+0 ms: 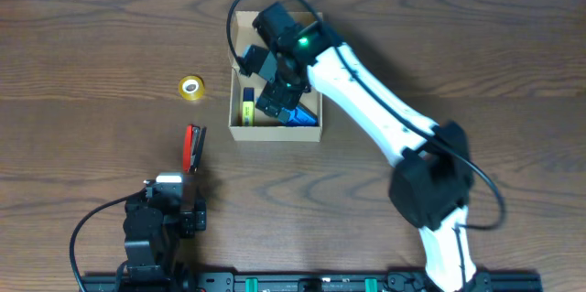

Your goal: Pack container

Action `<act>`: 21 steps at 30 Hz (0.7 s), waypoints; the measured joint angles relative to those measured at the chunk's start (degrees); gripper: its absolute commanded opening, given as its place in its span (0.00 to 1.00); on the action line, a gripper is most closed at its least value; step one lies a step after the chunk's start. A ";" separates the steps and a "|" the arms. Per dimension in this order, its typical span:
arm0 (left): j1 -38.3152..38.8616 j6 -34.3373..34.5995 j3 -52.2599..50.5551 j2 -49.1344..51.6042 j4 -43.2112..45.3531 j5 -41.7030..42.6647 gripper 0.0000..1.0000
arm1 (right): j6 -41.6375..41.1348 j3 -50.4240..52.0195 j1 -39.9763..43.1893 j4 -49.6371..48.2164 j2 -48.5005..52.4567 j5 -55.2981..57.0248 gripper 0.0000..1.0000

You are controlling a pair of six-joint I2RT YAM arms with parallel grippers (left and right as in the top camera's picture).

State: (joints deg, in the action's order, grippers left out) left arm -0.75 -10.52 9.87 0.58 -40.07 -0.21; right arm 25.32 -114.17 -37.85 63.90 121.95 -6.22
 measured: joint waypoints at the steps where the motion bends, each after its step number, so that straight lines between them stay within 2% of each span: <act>1: 0.00 0.00 0.00 0.00 0.00 0.00 0.95 | 0.00 0.00 0.07 0.61 -1.99 -0.28 0.99; 7: 0.00 0.00 0.00 0.00 0.00 0.00 0.95 | -0.02 0.00 3.04 5.88 -15.43 -3.87 0.99; 11: 0.00 0.00 0.00 0.00 0.02 0.00 0.95 | -0.02 3.43 7.23 5.31 -23.96 -4.83 0.99; 14: 0.00 0.00 0.00 0.00 0.02 0.00 0.95 | -0.22 12.09 9.84 2.47 -32.54 -4.94 0.99; 21: 0.00 0.00 0.00 0.00 0.04 0.02 0.95 | -4.63 40.72 12.44 -9.46 -57.09 -5.38 0.99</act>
State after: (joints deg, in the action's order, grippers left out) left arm -0.75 -10.52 9.87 0.58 -40.03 -0.19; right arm 20.69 -73.45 -25.41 54.43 64.86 -11.60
